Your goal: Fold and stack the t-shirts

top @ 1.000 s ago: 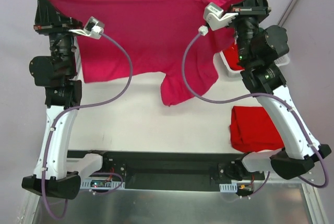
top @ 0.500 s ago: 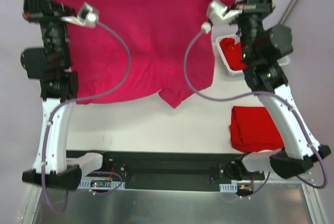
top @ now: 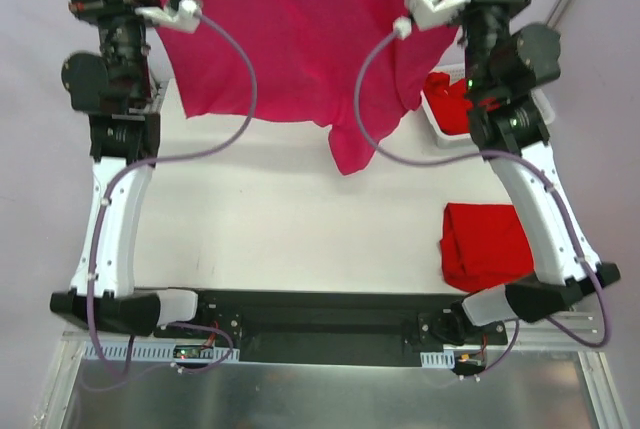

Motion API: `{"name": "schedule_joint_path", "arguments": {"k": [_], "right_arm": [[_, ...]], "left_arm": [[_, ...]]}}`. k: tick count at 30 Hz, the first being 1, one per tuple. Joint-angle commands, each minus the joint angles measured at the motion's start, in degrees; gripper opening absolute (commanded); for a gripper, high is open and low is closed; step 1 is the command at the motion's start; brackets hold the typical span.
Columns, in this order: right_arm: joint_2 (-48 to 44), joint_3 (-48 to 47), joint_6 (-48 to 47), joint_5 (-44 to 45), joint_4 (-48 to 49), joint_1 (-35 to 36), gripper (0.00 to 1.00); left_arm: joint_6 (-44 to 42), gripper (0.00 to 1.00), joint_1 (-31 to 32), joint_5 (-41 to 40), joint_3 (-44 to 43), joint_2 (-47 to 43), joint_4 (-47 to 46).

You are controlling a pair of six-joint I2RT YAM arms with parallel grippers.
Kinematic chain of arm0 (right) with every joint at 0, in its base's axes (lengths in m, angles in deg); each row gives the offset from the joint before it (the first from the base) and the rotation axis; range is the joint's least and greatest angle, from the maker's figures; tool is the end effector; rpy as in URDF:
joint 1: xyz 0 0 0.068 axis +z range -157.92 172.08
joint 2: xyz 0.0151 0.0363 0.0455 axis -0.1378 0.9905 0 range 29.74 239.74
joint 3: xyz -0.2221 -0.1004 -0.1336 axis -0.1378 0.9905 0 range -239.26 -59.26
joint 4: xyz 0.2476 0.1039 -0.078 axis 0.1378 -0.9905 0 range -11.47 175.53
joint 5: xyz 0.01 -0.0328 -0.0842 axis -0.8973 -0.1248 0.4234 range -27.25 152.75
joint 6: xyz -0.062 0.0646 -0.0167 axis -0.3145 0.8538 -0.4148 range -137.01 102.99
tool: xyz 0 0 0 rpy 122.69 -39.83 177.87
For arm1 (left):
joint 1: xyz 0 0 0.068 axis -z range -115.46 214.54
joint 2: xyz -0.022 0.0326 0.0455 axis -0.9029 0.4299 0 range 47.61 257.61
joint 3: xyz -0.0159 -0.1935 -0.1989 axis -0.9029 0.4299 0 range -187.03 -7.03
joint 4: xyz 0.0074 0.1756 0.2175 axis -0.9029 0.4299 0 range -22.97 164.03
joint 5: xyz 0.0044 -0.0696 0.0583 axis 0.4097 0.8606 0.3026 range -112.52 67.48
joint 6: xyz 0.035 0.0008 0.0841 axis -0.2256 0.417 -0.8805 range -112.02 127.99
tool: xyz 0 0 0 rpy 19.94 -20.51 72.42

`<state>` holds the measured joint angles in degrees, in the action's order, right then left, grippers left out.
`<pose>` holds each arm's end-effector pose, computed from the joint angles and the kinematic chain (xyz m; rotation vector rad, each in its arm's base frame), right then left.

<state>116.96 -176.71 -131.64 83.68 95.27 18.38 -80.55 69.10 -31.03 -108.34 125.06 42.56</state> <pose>0.2999 0.1157 0.6639 -0.7856 0.6861 -1.5762 0.2819 -0.0104 0.6537 0.4719 0.6620 1.4467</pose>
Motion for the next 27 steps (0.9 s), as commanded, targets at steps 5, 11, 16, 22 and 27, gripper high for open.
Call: {"name": "schedule_joint_path", "arguments": {"k": [5, 11, 16, 22, 27], "right_arm": [[-9.4, 18.7, 1.8, 3.8, 6.2, -3.9, 0.01], [6.3, -18.4, -2.0, 2.6, -2.4, -3.6, 0.01], [-11.7, 13.1, 6.5, 8.5, 1.6, -3.1, 0.01], [-11.0, 19.2, 4.9, 5.4, 3.3, -4.3, 0.01], [4.9, -16.3, 0.1, 3.4, -3.1, -4.3, 0.01]], "left_arm": [[1.2, 0.0, -0.5, -2.2, 20.4, -8.5, -5.3], [-0.4, 0.0, 2.7, -4.7, -22.6, 8.1, 3.0], [5.5, 0.0, 4.1, -10.0, 7.7, -5.9, -0.6], [1.5, 0.0, 3.6, -5.4, 13.0, -6.8, -1.3], [-2.5, 0.0, 5.2, -5.4, -28.3, 10.6, 6.0]]}}
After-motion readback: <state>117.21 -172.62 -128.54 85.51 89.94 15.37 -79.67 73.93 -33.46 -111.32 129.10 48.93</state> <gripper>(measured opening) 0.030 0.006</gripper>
